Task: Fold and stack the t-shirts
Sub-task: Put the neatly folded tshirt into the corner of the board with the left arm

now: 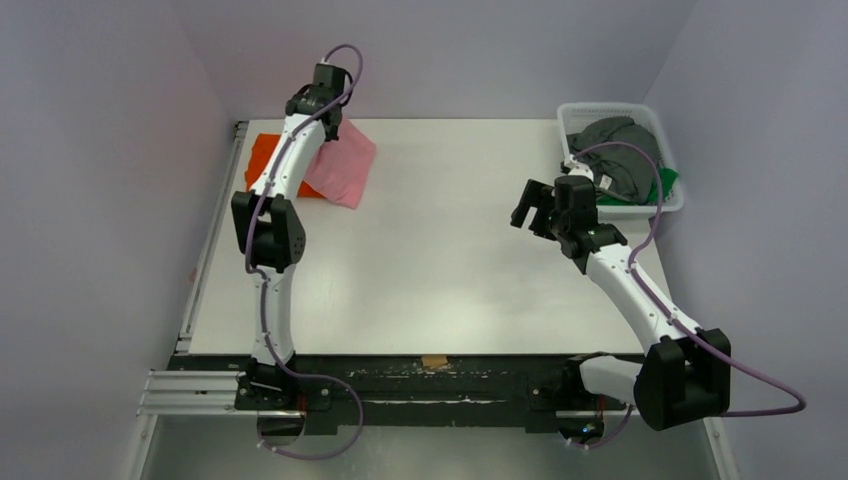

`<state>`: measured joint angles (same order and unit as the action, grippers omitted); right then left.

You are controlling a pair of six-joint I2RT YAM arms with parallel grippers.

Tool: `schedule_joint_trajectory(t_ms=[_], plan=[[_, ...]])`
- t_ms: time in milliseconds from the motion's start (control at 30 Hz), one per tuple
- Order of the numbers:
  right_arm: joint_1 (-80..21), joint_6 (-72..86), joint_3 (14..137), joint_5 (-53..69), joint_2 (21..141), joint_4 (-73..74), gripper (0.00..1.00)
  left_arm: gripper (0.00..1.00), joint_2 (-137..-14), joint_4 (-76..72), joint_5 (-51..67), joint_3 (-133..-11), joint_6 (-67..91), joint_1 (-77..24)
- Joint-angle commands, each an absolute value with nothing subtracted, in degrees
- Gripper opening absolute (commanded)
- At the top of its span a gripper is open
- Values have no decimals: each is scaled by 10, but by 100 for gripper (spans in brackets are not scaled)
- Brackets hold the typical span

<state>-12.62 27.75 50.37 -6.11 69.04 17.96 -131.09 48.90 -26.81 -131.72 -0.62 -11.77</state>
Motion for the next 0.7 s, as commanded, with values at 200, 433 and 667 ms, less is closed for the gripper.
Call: schedule_joint_trajectory(t_ms=[200, 433, 667], plan=[[-126, 271, 508, -80, 692, 162, 91, 0, -1207, 499, -233, -1362, -35, -85], [-125, 272, 509, -80, 692, 164, 90, 0, -1207, 506, -221, -1384, -50, -70], [-125, 273, 515, -79, 708, 165, 90, 0, -1250, 501, -199, -1383, -40, -32]])
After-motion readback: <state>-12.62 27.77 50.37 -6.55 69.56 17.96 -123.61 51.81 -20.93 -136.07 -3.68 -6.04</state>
